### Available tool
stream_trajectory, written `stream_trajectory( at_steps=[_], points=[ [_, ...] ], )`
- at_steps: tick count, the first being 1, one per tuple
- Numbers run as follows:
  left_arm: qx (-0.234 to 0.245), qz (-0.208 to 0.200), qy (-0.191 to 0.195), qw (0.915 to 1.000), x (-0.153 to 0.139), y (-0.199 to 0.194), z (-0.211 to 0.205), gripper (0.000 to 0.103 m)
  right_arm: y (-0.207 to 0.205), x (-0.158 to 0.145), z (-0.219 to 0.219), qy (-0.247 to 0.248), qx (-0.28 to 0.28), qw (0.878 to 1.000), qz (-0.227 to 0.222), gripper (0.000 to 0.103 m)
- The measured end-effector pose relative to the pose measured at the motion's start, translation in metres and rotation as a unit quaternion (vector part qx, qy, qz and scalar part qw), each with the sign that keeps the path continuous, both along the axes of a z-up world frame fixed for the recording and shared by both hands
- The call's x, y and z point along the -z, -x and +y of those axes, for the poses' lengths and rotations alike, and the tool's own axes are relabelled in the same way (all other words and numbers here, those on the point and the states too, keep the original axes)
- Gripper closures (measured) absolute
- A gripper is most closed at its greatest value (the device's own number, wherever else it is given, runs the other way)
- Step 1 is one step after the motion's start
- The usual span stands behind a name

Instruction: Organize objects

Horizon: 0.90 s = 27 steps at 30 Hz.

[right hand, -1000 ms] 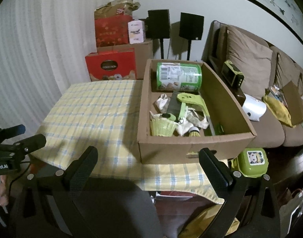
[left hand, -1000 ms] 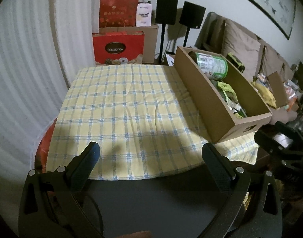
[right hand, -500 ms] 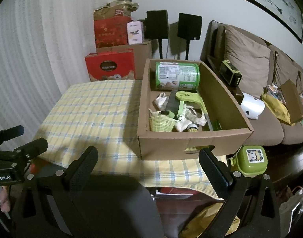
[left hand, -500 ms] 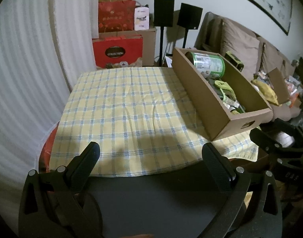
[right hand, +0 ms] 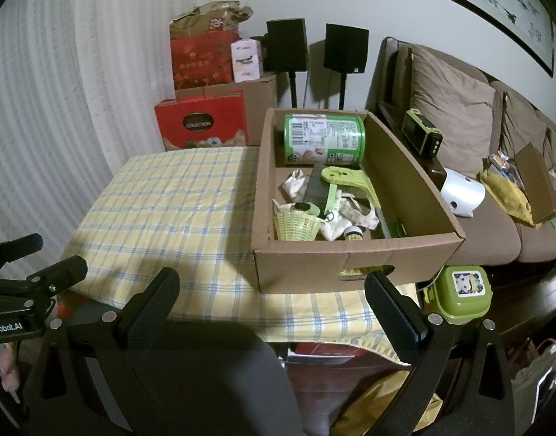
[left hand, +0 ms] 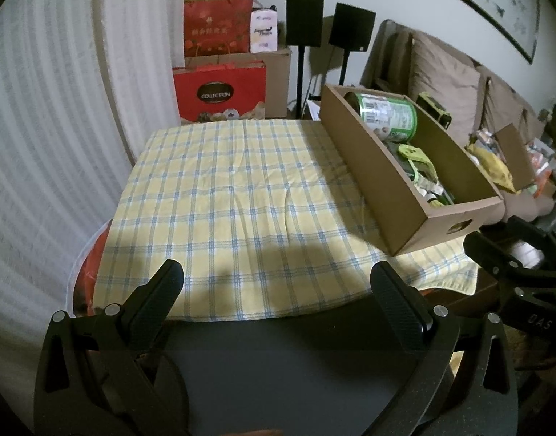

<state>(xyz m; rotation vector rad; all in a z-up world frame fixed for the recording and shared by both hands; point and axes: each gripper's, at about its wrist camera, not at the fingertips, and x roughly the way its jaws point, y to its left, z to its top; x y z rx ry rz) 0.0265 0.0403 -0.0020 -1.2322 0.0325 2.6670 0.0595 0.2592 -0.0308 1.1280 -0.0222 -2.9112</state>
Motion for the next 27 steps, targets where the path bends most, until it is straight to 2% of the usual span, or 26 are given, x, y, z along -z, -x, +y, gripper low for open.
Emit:
stream_trajectory(
  at_steps=[27],
  points=[
    [-0.007,0.004,0.001,1.0,0.0026,-0.0007,-0.0003,0.0,-0.0002,0.0009,-0.0012,0.003,0.005,1.0,0.0,0.0]
  ],
)
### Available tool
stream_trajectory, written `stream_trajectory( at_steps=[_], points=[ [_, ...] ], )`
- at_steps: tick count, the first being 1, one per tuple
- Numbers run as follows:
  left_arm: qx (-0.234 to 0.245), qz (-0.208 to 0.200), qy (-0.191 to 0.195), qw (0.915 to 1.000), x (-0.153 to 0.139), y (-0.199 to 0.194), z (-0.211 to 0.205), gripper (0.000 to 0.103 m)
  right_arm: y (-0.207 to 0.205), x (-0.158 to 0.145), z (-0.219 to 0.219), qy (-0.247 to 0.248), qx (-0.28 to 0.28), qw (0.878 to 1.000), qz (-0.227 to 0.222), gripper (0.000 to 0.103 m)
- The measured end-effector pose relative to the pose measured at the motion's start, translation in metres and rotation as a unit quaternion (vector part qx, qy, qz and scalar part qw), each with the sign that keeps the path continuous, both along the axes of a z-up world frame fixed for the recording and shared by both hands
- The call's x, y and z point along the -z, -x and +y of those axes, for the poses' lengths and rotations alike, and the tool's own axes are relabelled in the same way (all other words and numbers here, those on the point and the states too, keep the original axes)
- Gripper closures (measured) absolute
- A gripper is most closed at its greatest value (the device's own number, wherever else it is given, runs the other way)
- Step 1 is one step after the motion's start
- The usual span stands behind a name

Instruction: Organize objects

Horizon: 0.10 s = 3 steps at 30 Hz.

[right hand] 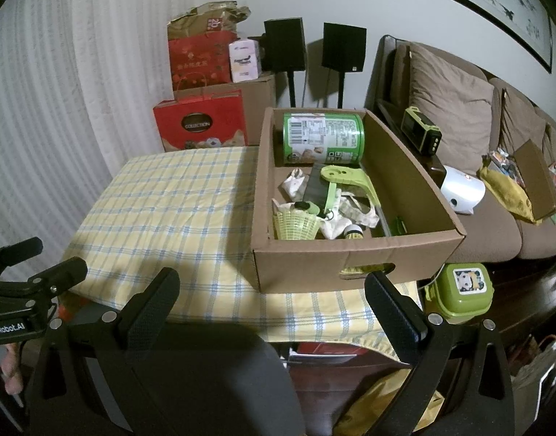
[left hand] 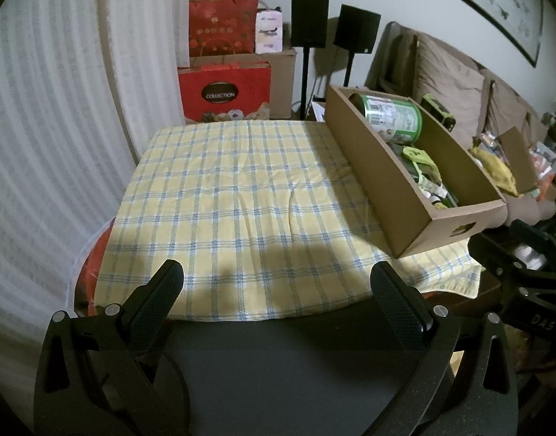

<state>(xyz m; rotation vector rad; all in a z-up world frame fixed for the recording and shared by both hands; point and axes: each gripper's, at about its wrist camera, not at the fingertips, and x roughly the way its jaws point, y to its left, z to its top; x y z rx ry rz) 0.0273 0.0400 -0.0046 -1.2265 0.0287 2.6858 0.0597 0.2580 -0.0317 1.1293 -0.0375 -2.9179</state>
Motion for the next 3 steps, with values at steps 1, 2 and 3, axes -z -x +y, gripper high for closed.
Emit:
stream_trajectory(
  at_steps=[1,2,3],
  points=[
    [-0.001,0.0,0.0,1.0,0.0001,-0.0002,0.0001,0.0,0.0,0.0,0.0004,0.0,0.0,1.0,0.0,0.0],
    [-0.002,0.0,0.0,1.0,0.0003,-0.0001,0.0004,0.0,0.0,0.0004,-0.0004,0.001,0.0,1.0,0.0,0.0],
    [-0.002,-0.001,0.001,1.0,0.0004,-0.0002,0.0009,0.0,-0.0001,0.0004,-0.0004,0.0,0.001,1.0,0.0,0.0]
  ],
)
